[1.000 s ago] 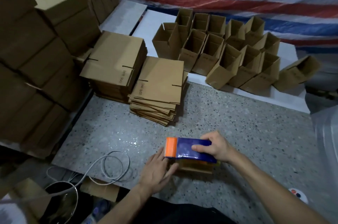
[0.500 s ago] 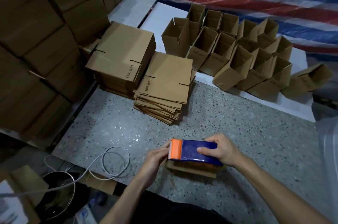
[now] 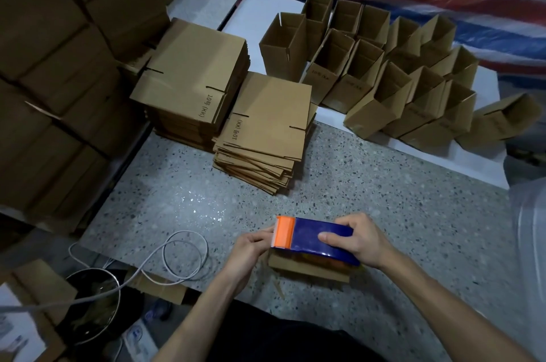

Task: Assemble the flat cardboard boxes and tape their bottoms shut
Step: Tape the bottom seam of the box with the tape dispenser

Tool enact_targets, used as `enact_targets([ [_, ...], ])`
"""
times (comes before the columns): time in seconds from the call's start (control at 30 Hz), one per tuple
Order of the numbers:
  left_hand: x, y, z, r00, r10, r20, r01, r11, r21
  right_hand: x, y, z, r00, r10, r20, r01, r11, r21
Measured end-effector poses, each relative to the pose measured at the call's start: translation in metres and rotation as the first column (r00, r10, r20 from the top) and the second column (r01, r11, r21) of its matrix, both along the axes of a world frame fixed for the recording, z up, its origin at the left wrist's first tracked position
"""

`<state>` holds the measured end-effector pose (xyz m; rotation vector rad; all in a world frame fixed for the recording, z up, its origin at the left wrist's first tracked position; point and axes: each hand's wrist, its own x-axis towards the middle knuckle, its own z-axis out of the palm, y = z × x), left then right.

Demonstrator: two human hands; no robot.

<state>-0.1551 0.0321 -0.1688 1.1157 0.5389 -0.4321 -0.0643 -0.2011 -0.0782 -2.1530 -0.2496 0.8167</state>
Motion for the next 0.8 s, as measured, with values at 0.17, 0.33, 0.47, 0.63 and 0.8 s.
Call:
enact_targets([
  [0.17,0.008,-0.001,0.000,0.997,0.043,-0.064,-0.036,0.994,0.106,0.005,0.011,0.002,0.999,0.039,-0.014,-0.040,0.998,-0.058],
  [0.33,0.001,-0.001,-0.009,0.986,0.093,-0.139,-0.078,0.991,0.110,0.005,0.012,0.010,0.996,0.072,-0.047,-0.076,0.993,-0.095],
  [0.47,0.001,-0.006,-0.016,0.983,0.086,-0.164,-0.067,0.991,0.113,0.006,0.007,0.017,0.993,0.099,-0.059,-0.106,0.985,-0.137],
  [0.63,-0.002,-0.021,-0.022,0.968,0.134,-0.210,-0.105,0.984,0.140,0.006,0.000,0.023,0.986,0.143,-0.081,-0.157,0.968,-0.195],
  [0.8,-0.003,-0.042,-0.023,0.960,0.146,-0.238,-0.120,0.986,0.120,0.003,-0.016,0.027,0.986,0.144,-0.088,-0.161,0.958,-0.238],
])
